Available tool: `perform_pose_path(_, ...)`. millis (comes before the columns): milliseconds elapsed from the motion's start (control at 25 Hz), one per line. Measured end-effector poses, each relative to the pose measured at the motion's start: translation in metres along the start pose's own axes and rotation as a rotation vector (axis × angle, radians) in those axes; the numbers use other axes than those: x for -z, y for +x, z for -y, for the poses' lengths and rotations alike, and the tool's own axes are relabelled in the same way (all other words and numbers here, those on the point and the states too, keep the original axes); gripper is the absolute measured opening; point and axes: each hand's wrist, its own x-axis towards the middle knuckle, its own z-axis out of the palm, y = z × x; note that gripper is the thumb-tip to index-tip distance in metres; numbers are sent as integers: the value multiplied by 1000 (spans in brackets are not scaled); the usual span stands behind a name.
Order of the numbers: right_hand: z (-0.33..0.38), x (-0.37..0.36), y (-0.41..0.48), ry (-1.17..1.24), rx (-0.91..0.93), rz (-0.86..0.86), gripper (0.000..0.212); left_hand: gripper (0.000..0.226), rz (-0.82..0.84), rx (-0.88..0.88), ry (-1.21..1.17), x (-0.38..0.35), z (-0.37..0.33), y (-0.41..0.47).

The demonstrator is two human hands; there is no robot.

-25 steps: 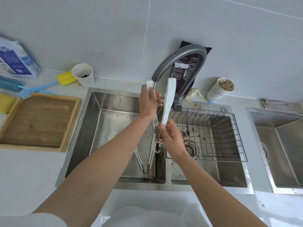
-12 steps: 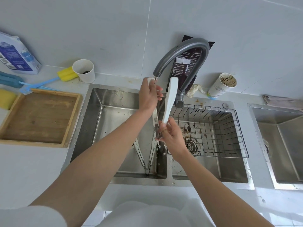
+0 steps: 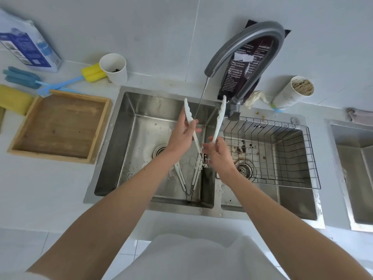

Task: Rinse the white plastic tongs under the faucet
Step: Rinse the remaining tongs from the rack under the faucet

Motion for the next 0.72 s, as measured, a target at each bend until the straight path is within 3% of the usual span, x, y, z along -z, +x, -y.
perform_pose_path(120,-11,-8,12,-232,-22,-20,18,58,-6,7,37,10,15,-9)
perform_pose_path(280,-22,-28,24,-340,-36,-33,11,40,-72,52,149,16,38,-9)
perform_pose_path(600,-55,-48,55,-365,-179,-9,23,28,-225,150,308,13,107,3)
perform_pose_path(720,-65,-47,66,-357,-180,-32,28,37,-241,153,292,2,126,9)
